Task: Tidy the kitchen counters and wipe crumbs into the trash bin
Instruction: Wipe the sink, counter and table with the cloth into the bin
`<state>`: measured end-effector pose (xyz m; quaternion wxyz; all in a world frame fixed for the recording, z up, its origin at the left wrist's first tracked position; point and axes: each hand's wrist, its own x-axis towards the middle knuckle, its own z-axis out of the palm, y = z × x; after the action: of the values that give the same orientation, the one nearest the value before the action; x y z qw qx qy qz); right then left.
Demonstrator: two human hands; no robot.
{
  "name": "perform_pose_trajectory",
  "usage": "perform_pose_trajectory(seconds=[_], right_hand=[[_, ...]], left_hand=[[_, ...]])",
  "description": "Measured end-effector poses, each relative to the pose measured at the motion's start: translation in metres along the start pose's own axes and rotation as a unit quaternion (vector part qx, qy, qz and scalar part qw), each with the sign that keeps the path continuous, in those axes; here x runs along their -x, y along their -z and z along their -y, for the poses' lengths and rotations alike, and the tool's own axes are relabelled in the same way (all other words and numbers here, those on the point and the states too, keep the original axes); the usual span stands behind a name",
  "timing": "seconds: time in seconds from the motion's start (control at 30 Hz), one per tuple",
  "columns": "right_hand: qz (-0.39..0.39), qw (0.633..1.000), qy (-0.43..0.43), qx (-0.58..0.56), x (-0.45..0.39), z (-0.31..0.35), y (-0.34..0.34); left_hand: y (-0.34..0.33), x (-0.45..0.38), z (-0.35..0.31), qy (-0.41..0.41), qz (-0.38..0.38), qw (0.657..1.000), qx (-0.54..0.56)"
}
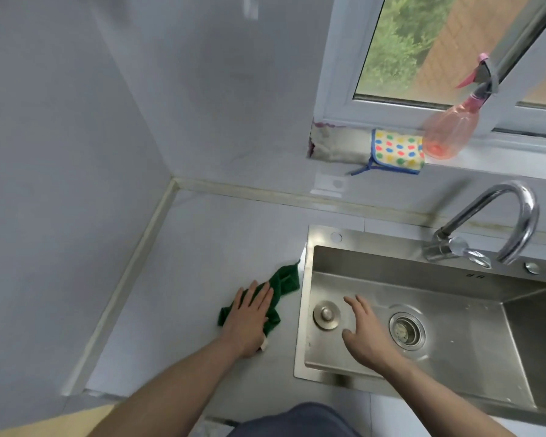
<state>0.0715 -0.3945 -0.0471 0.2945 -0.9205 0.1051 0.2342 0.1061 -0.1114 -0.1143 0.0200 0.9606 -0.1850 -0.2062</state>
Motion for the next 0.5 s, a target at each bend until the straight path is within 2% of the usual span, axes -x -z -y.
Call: perform_pose_trajectory(seconds=[0.2,0.3,0.5], right_hand=[[0.006,0.999,0.049,0.007,-0.001,0.022,-0.006],[0.009,0.997,0.075,0.031,-0.006,0.032,-0.010],[0.049,0.986,0.120,0.100,-0.021,0.049,-0.026]], left_hand=[[0.012,0.036,0.107,0.158,0.002,0.987,-0.017],[0.006,0.059,0.148,0.215,0.004,0.976,0.016],[-0.011,0.070,0.129,0.230,0.027,0.969,0.086]])
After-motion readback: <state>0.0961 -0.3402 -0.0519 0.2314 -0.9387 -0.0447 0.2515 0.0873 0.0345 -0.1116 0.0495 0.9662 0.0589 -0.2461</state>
